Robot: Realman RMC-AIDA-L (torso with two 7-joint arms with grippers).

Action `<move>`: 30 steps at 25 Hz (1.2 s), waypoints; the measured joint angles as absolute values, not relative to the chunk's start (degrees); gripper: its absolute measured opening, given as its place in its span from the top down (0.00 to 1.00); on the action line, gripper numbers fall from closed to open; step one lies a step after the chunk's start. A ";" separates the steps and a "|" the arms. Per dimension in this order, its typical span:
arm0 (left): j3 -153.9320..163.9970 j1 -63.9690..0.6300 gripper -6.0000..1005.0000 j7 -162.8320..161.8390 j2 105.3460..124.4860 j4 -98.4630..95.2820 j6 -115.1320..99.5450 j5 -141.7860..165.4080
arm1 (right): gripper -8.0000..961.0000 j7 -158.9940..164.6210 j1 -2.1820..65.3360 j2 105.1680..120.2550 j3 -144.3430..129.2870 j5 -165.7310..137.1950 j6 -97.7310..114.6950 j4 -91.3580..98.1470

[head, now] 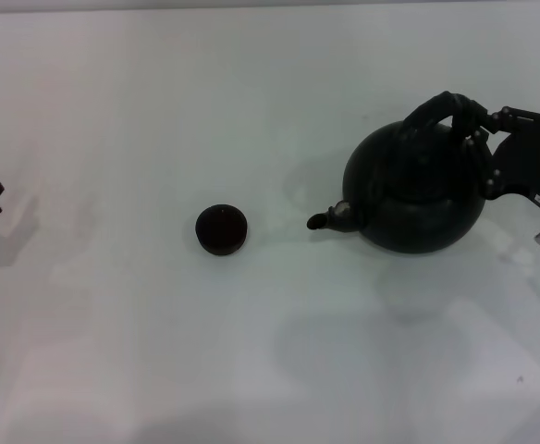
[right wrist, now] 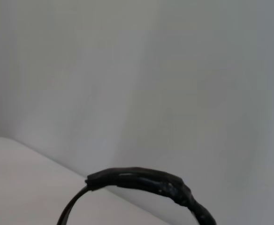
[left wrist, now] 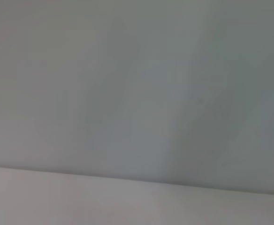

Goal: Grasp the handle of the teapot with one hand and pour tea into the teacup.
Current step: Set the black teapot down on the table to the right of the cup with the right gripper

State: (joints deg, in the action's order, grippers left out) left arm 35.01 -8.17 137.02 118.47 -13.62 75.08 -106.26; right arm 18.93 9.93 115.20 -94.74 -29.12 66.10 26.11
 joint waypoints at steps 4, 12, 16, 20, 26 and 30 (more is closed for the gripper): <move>34.98 -8.18 0.13 137.02 118.48 -13.62 75.05 -106.26 | 0.80 17.97 10.20 115.29 -94.74 -29.07 65.82 25.25; 35.09 -8.17 0.13 137.02 118.48 -13.67 75.05 -106.26 | 0.76 17.57 10.34 115.31 -94.73 -29.09 65.78 24.56; 35.13 -8.17 0.13 137.02 118.48 -13.71 75.05 -106.26 | 0.74 17.60 10.19 115.31 -94.61 -29.10 65.90 24.54; 35.15 -8.17 0.13 137.02 118.48 -13.70 75.06 -106.26 | 0.70 18.06 10.22 115.31 -94.57 -28.37 65.79 24.39; 35.02 -8.11 0.13 137.02 118.55 -13.65 75.06 -106.26 | 0.56 20.24 10.32 115.29 -94.57 -28.05 65.75 23.86; 35.00 -7.74 0.13 137.02 118.57 -13.70 75.17 -106.47 | 0.47 22.89 9.02 114.86 -94.48 -28.07 66.75 23.98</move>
